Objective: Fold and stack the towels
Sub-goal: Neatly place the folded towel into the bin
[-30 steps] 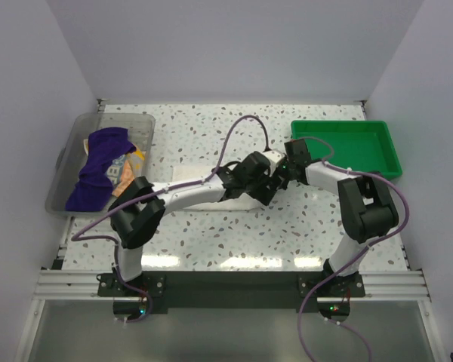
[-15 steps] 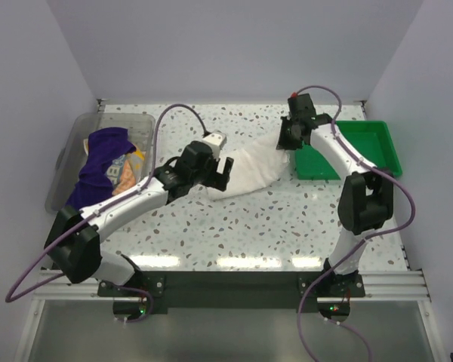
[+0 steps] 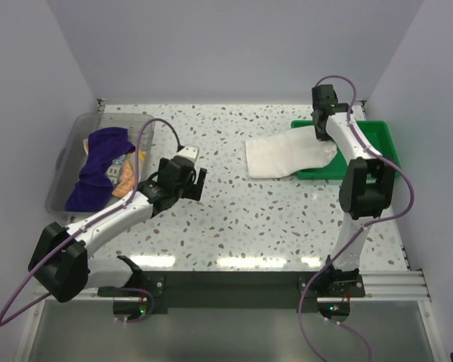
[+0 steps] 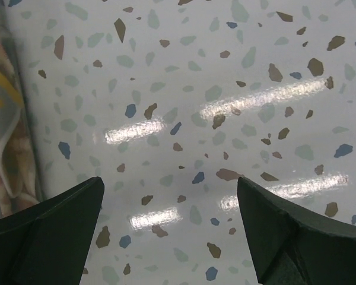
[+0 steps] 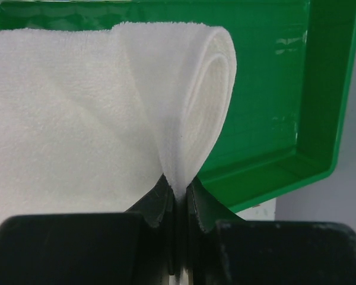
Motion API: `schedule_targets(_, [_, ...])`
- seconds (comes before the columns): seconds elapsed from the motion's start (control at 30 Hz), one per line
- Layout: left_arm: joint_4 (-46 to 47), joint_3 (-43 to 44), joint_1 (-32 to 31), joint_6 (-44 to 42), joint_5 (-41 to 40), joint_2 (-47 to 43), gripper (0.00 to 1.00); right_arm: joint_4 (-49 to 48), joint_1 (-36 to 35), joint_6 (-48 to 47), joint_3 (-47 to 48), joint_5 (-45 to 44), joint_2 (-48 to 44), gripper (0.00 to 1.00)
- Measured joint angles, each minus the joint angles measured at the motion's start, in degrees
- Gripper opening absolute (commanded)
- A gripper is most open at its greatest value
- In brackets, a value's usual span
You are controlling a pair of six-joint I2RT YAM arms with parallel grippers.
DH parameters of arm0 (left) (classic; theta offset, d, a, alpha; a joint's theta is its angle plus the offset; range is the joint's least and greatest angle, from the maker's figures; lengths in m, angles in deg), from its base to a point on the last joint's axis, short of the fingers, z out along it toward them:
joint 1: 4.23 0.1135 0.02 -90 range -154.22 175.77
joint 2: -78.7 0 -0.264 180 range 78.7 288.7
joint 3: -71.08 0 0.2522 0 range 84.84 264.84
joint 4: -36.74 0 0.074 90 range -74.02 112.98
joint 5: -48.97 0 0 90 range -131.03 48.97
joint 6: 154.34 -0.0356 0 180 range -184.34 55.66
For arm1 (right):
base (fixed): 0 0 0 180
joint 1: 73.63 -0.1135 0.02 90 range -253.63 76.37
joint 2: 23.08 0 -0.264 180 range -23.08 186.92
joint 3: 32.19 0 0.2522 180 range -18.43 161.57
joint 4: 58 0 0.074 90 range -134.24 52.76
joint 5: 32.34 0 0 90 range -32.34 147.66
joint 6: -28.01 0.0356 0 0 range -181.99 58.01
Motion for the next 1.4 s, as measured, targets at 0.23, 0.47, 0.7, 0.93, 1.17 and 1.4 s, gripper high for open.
schedule_targets(0.23, [0.5, -0.5, 0.1, -1.0, -6.5, 2.0, 1.0, -5.5, 3.2, -8.0, -0.4, -5.7, 5.0, 0.0])
schedule_targets(0.47, [1.4, -0.9, 0.2, -1.0, -8.1, 3.7, 1.0, -12.0, 5.2, -15.5, -1.3, -10.3, 8.0, 0.0])
schedule_targets(0.7, [1.8, -1.2, 0.2, -0.6, -6.3, 5.1, 1.0, -16.7, 5.9, -20.6, -1.3, -14.1, 12.7, 0.0])
schedule_targets(0.93, [1.6, -1.0, 0.2, -0.4, -4.9, 6.0, 1.0, -20.3, 6.6, -23.9, -1.3, -17.0, 15.8, 0.0])
schedule_targets(1.17, [1.3, 0.8, 0.2, -0.4, -3.6, 7.4, 1.0, -24.2, 7.3, -26.4, -1.3, -20.2, 16.9, 0.0])
schedule_targets(1.4, [1.2, 1.3, 0.2, -0.4, -3.3, 8.2, 1.0, -28.2, 9.0, -29.8, -1.8, -22.6, 17.6, 0.0])
